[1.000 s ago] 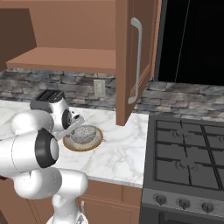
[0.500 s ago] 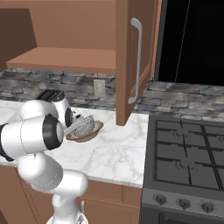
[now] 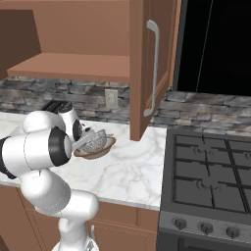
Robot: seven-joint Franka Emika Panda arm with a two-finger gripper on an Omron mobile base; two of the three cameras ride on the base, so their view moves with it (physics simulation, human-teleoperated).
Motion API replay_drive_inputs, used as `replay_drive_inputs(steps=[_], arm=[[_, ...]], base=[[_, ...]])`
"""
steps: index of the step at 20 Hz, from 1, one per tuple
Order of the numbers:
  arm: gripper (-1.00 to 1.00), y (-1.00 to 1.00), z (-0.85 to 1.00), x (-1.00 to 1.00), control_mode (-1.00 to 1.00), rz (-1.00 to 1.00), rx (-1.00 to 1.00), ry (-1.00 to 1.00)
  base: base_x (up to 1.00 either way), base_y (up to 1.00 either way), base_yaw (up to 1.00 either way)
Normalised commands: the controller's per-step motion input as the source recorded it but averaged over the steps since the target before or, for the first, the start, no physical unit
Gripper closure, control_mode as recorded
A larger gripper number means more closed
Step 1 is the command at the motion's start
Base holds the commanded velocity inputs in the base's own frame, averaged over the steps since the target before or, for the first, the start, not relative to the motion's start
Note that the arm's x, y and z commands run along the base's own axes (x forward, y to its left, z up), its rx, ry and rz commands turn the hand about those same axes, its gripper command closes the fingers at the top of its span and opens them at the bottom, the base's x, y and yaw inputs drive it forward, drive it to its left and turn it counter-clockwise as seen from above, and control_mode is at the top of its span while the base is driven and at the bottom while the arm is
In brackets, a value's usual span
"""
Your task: Open the cabinet and setup a tea strainer by placing it in the bowl upright.
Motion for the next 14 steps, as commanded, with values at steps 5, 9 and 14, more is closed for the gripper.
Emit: replay_drive_inputs(steps=[5, 9, 14], arm=[[1.00, 0.00, 0.02, -0.19, -1.00, 0.00, 0.03, -0.03], [1.00, 0.00, 0.08, -0.28, -1.00, 0.00, 0.05, -0.05], [1.00, 0.00, 0.07, -0.21, -1.00, 0.00, 0.05, -0.05]], base=[[0.00, 0.00, 0.00], [0.00, 0.00, 0.00], [0.00, 0.00, 0.00]])
